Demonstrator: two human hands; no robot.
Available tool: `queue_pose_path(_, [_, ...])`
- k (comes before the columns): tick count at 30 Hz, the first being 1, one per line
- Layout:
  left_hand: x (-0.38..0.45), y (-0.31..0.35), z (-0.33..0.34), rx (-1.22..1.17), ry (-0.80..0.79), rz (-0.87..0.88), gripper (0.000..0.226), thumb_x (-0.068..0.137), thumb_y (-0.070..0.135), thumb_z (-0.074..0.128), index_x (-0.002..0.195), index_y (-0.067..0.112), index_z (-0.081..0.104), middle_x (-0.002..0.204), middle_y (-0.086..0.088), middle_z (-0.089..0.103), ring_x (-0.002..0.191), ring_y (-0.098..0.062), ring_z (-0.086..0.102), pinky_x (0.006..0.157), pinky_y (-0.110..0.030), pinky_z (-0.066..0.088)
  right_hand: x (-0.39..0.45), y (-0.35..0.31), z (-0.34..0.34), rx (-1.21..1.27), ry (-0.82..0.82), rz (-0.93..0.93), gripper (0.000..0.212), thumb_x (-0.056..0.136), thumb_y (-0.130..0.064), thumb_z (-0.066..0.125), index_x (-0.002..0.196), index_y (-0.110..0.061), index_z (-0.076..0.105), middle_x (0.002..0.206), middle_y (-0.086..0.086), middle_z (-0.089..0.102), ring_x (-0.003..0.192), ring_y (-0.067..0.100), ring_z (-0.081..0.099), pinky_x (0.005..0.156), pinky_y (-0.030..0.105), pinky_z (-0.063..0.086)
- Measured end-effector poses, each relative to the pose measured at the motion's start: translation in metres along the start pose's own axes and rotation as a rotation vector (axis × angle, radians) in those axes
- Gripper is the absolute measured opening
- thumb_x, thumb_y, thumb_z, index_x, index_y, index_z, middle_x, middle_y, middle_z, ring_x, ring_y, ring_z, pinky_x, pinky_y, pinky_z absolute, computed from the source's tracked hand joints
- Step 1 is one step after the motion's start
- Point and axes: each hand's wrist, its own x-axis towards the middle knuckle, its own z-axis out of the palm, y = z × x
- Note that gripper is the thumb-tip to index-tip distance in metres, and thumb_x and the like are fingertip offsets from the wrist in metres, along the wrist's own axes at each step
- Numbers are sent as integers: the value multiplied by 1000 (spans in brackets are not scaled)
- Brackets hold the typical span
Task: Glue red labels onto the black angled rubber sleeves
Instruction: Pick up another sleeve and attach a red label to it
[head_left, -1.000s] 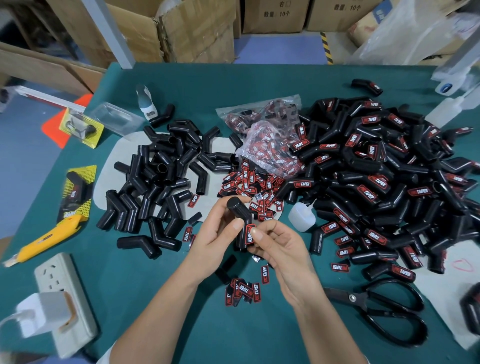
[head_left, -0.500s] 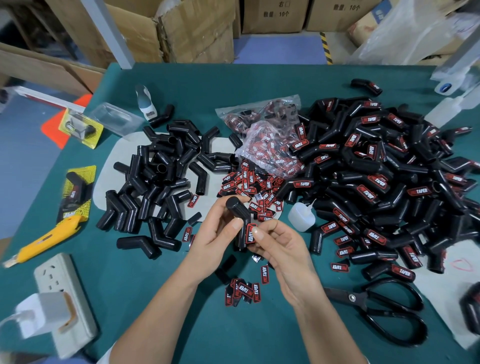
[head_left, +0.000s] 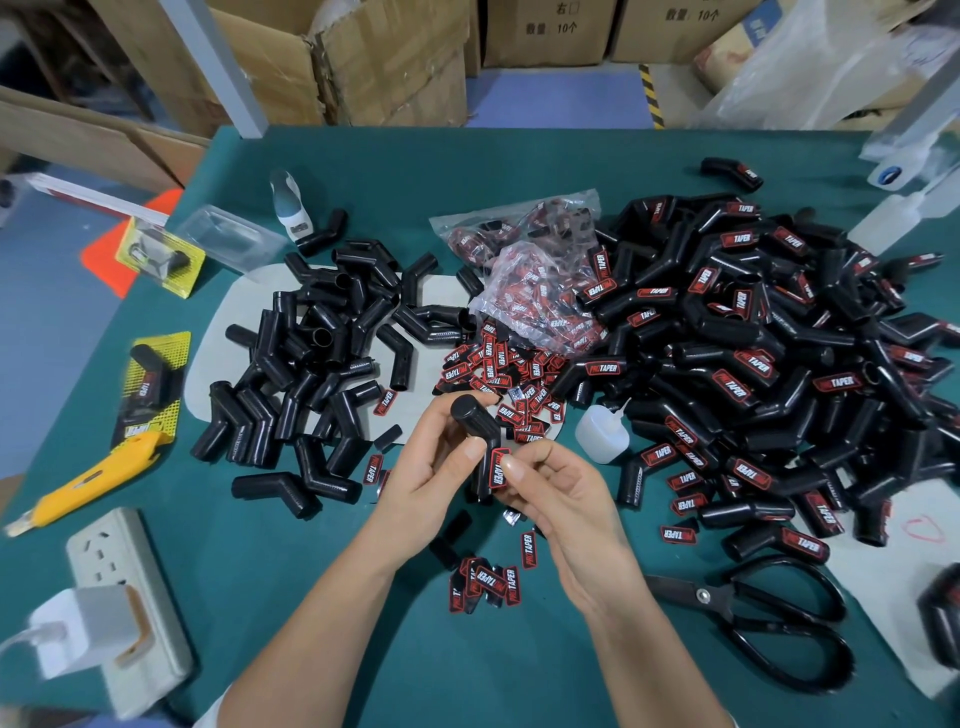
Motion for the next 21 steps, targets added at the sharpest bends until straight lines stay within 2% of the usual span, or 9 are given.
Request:
queue_pose_path(2, [0, -1, 0, -2, -5, -1, 31, 104, 18, 52, 135, 18, 53, 123, 24, 62, 110, 1, 58, 98, -14, 43, 0, 0, 0, -6, 4, -6, 14, 83, -37, 80, 82, -24, 75, 89, 4, 74, 83, 13, 68, 86, 28, 57])
queue_pose_path(5, [0, -2, 0, 9, -8, -3, 33, 104, 5, 51, 135, 18, 53, 121, 25, 62, 108, 2, 57, 98, -14, 43, 0, 0, 0, -7, 9, -13, 14, 83, -37, 80, 82, -24, 75, 89, 5, 74, 82, 14, 68, 85, 27, 57])
queue_pose_path(11, [0, -3, -1, 13, 1, 13, 34, 103, 3, 50, 135, 15, 53, 126, 26, 62, 115, 3, 58, 101, -14, 43, 0, 0, -2, -7, 0, -16, 16, 85, -38, 79, 84, -24, 74, 89, 2, 73, 83, 12, 67, 86, 28, 56])
queue_pose_path(21, [0, -2, 0, 9, -9, 0, 34, 103, 4, 49, 135, 15, 53, 122, 26, 62, 111, 2, 57, 100, -14, 42, 1, 3, 0, -34, 22, -1, 18, 81, -40, 81, 81, -23, 73, 98, 16, 72, 92, 26, 64, 96, 46, 51])
